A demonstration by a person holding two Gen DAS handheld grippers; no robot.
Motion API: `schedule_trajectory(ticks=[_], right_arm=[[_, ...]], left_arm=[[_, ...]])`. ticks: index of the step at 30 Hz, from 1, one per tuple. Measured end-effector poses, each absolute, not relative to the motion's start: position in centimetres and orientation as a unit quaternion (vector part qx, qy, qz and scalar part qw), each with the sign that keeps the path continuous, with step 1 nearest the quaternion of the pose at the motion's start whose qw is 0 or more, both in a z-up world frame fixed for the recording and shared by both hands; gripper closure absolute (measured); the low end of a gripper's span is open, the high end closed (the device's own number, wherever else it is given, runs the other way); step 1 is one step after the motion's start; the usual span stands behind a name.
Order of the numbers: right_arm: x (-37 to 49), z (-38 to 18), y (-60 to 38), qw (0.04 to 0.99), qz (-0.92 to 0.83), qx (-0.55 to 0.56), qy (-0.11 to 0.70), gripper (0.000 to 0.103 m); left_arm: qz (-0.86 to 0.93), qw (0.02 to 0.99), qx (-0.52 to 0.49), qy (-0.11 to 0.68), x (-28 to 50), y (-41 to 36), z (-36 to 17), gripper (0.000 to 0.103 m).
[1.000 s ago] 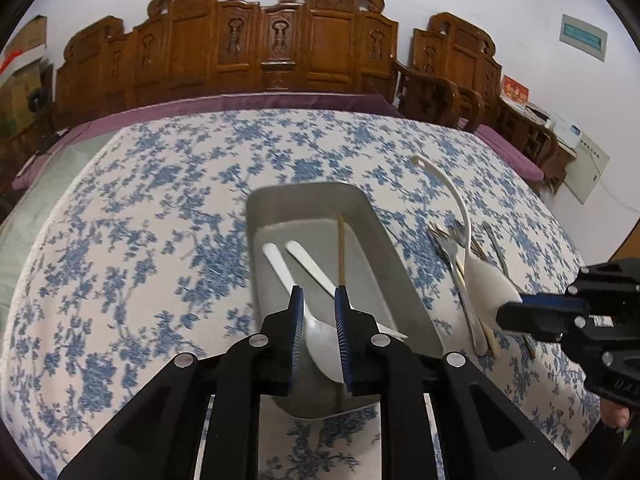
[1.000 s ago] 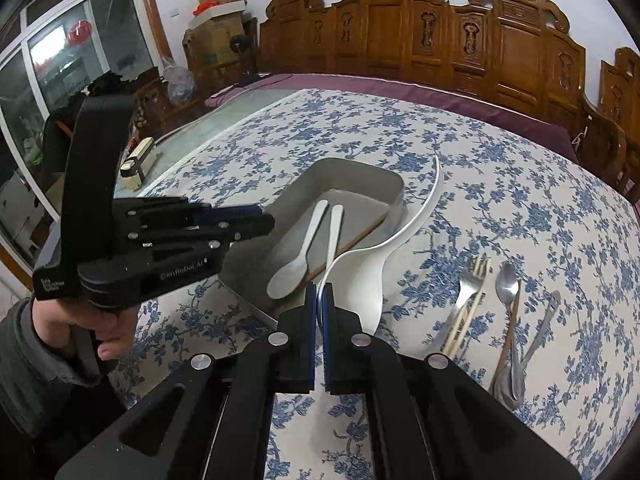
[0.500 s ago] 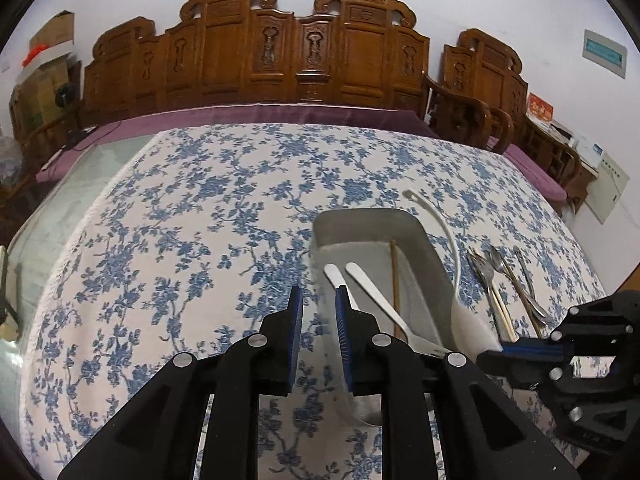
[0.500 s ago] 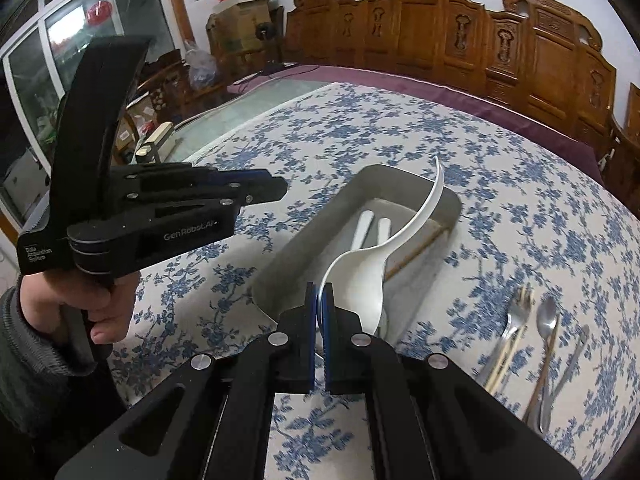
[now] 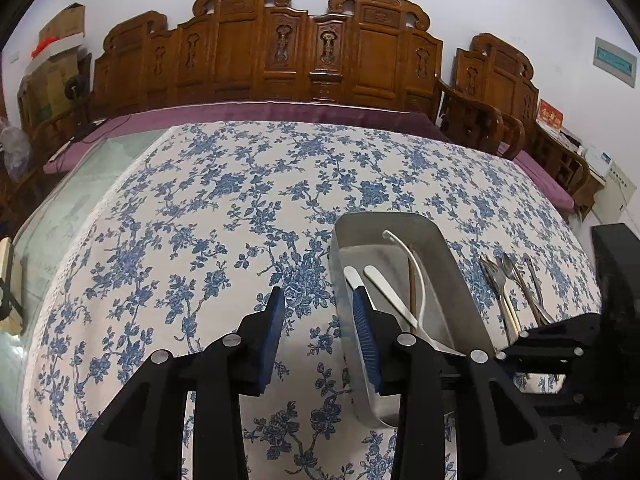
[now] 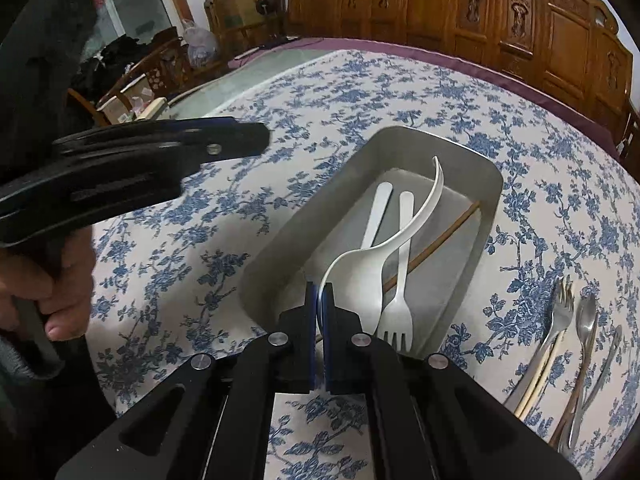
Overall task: Organize utensils
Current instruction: 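Open the right tool to release the large white spoon in the tray, then reach the right tool to the utensil pile and grasp a wooden chopstick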
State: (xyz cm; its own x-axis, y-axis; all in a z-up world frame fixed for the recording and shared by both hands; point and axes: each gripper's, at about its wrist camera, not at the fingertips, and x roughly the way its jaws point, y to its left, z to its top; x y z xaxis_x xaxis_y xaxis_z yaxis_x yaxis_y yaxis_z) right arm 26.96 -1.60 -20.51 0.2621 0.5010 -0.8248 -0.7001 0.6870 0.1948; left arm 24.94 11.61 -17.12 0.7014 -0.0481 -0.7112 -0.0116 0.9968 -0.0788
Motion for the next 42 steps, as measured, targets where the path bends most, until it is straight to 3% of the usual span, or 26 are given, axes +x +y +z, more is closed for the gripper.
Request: schedule_trajectory(ticks=[13,22,30,33,34,36,37,42], right_arm=[[27.9,-20.9,-2.0,0.79,0.38,-0.083,0.474,0.096],[26.1,-17.9,-4.9,0.814,0.377,-0.08,0.434,0.096],[24.4,-16.2,-11.4,0.843,0.329,-0.075,0.419,0.096],[23.8,-16.1,-14.4,0.853,0.302,-0.076,0.419,0.096],[23.6,-16.2,-15.2,0.855,0.295,-0.075,0.42,0.096],[23.4,-16.2,-17.3,0.862,0.275,-0.074,0.419,0.082],[23.3,-16.3,-18.0,0.865,0.267,-0.074,0.418,0.076],[23.6,-17.1,-21.8,0.873,0.229,-0.065,0.426,0.076]], left_arm=[[-0.014,0.921,-0.035,0.387,24.9,11.4,-17.1,0.07],[-0.018,0.921,-0.029,0.387,24.8,10.7,-17.1,0.069],[-0.037,0.924,-0.019,0.38,24.0,8.8,-16.7,0.046],[-0.044,0.924,-0.015,0.381,23.8,7.8,-16.8,0.044],[-0.048,0.923,-0.013,0.381,23.6,7.3,-16.8,0.037],[-0.047,0.923,-0.008,0.381,23.3,6.5,-17.0,0.022],[-0.048,0.924,-0.007,0.38,23.2,6.2,-16.9,0.022],[-0.073,0.922,0.005,0.379,22.2,3.8,-17.0,0.019]])
